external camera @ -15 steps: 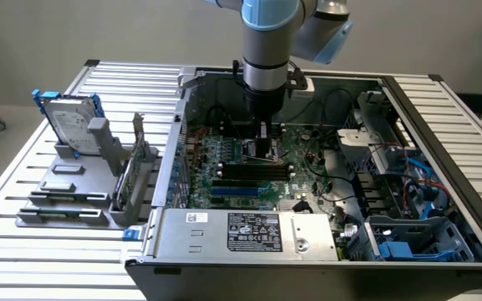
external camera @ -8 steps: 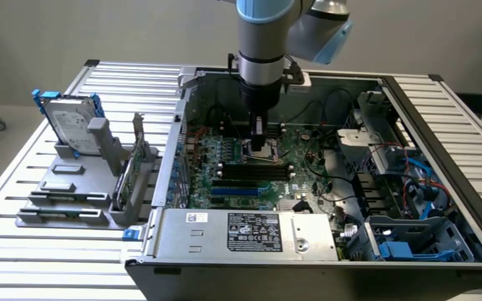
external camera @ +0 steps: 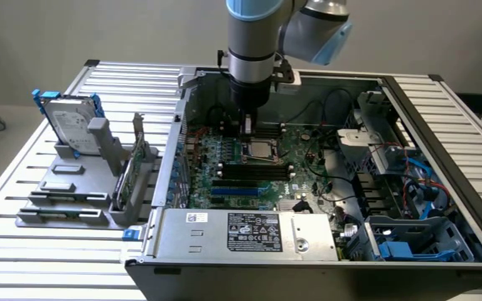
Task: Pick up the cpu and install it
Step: 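Place the cpu into insertion slot, then close the cpu cover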
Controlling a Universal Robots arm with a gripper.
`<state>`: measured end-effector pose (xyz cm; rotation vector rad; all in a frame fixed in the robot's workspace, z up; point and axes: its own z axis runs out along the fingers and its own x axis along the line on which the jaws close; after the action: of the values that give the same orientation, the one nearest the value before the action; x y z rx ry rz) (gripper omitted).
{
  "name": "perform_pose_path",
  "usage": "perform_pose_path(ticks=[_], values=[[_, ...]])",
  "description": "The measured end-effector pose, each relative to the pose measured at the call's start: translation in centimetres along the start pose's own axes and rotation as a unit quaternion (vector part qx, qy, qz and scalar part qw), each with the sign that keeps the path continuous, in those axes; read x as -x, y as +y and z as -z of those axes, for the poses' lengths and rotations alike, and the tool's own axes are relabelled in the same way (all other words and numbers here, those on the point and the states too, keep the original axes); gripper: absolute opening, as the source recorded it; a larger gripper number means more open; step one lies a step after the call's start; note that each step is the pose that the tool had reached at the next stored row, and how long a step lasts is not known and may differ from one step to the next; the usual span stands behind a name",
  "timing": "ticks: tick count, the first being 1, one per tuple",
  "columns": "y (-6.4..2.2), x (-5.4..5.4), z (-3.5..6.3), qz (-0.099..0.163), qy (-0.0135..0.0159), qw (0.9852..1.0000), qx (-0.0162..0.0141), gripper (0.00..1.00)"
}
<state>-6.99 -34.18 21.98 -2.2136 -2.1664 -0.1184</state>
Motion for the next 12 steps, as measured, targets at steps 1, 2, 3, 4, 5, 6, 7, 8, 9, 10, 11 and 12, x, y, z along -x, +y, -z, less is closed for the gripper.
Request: perform_pose_path(ticks=[1,2,3,4,5,6,7,8,9,10,11,12], values=[[-0.22,0.00,0.02,0.000,0.0009,1.0000,-0.0028,0.13],[-0.41,0.00,0.04,0.000,0.0017,1.0000,-0.0052,0.11],[-0.62,0.01,0.07,-0.001,0.0026,1.0000,-0.0081,0.11],[-0.81,0.01,0.09,-0.001,0.0033,0.9999,-0.0106,0.11],[-0.99,0.01,0.12,-0.001,0.0037,0.9999,-0.0130,0.11],[-1.13,0.01,0.15,-0.001,0.0039,0.9999,-0.0147,0.11],[-1.19,0.01,0.15,-0.001,0.0039,0.9999,-0.0152,0.11],[-1.19,0.01,0.15,-0.001,0.0039,0.9999,-0.0153,0.11],[-1.19,0.01,0.15,-0.001,0.0039,0.9999,-0.0153,0.11],[-1.19,0.01,0.15,-0.001,0.0040,0.9999,-0.0153,0.11],[-1.20,0.01,0.15,-0.001,0.0042,0.9999,-0.0153,0.11],[-1.20,0.01,0.15,-0.001,0.0042,0.9999,-0.0153,0.11]])
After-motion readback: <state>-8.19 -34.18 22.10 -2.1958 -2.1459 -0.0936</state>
